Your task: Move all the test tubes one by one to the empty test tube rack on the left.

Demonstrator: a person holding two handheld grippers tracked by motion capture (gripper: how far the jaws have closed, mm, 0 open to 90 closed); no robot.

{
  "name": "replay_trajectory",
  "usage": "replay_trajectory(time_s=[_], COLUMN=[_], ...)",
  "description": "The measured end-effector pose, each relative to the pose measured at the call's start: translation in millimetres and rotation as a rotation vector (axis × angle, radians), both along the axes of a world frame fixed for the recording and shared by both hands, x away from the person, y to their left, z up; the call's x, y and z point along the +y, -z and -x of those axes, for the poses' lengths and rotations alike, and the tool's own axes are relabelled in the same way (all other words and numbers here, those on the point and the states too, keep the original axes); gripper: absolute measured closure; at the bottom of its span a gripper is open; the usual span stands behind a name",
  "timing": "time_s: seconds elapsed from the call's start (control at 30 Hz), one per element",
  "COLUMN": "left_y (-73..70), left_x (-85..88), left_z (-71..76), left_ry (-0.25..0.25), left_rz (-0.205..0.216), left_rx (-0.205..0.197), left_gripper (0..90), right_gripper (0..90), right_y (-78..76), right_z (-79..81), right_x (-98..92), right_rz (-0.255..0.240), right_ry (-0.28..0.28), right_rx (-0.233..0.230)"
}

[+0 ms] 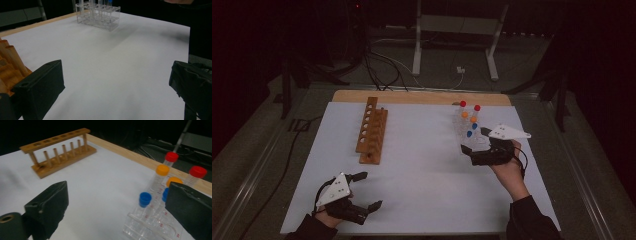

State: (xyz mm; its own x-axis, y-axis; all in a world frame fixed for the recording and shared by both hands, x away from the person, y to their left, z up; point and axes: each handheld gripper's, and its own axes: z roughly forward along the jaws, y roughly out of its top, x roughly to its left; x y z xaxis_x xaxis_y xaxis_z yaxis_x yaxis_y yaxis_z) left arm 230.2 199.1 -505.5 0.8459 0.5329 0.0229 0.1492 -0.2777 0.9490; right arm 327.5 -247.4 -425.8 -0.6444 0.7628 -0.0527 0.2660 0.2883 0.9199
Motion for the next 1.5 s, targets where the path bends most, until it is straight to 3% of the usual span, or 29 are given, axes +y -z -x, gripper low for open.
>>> replay_trajectory(time_s=[0.2,0.3,0.33,0.4,0.43,0.5,0.53,0.83,1.5], left_y=[0.1,0.1,0.1,0.0,-0.1,-0.1,0.0,-0.2,0.2], left_x=[0.0,-0.1,-0.2,-0.7,-0.9,-1.0,-1.0,-0.9,-0.8], left_z=[-0.1,-0.2,-0.2,0.3,0.6,0.7,0.7,0.9,0.7], left_ry=[0.001,0.000,-0.001,0.001,0.001,0.004,0.003,0.003,0.008], left_rz=[-0.001,-0.002,-0.004,-0.005,-0.005,-0.004,-0.006,-0.003,-0.008], left_rx=[0.001,0.000,-0.001,-0.006,-0.007,-0.009,-0.007,-0.009,-0.005], left_gripper=[0.5,0.5,0.5,0.5,0.5,0.5,0.5,0.5,0.5], right_gripper=[16.1,25.8,35.1,37.4,43.9,44.3,50.3,61.4,76.2], right_y=[7.1,12.2,15.7,17.5,20.8,22.4,24.9,32.0,37.5], right_z=[-10.2,-13.9,-16.4,-17.3,-19.9,-21.7,-24.8,-36.3,-51.0], right_x=[-1.0,-1.1,-1.1,-1.1,-1.0,-0.7,-0.1,4.8,13.3], right_rz=[0.022,0.042,0.059,0.068,0.076,0.082,0.094,0.128,0.116], right_ry=[0.070,0.096,0.121,0.138,0.157,0.169,0.184,0.228,0.260], right_rx=[0.026,0.049,0.064,0.071,0.093,0.108,0.130,0.203,0.250])
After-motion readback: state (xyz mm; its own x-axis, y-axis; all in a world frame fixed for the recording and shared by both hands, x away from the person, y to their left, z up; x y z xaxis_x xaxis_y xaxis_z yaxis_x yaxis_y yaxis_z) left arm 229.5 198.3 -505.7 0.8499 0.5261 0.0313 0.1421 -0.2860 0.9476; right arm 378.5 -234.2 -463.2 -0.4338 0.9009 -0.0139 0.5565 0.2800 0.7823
